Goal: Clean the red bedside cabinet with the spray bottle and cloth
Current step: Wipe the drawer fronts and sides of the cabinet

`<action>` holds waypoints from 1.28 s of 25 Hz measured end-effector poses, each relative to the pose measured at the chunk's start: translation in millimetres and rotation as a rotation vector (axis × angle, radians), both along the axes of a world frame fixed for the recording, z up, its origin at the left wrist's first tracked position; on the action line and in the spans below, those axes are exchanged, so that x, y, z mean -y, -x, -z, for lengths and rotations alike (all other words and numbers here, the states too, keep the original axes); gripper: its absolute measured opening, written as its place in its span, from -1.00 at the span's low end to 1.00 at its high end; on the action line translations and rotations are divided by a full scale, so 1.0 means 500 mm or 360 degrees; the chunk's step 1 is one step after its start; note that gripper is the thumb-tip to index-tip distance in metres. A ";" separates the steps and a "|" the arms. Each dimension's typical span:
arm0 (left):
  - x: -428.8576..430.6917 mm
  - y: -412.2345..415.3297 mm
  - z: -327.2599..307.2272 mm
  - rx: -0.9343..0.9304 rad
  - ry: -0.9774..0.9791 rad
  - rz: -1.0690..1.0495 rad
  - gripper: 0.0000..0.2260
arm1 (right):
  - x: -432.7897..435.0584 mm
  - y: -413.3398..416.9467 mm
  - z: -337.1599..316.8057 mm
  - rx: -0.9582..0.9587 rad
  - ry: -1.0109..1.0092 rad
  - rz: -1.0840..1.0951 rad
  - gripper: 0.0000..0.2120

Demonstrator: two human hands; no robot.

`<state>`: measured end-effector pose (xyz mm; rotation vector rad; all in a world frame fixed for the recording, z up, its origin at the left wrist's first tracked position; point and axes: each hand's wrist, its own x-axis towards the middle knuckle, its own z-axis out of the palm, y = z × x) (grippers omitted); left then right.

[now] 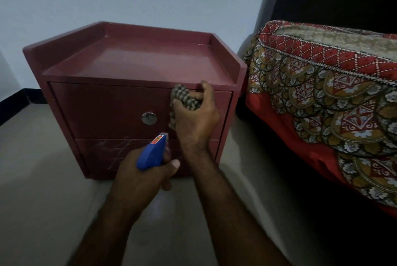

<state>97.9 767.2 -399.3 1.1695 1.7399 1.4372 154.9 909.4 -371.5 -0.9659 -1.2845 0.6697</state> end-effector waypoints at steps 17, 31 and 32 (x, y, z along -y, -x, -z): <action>0.001 0.009 0.008 0.0034 -0.0074 0.0035 -0.84 | -0.081 -0.157 0.114 -0.0010 0.0124 0.0458 -0.29; -0.002 0.009 0.017 0.0055 -0.0116 0.0023 -0.86 | -0.022 -0.054 0.134 0.0176 0.0013 0.0126 -0.43; -0.003 0.009 0.019 0.0050 -0.0106 0.0020 -0.86 | -0.024 -0.062 0.140 0.0183 0.0013 0.0100 -0.41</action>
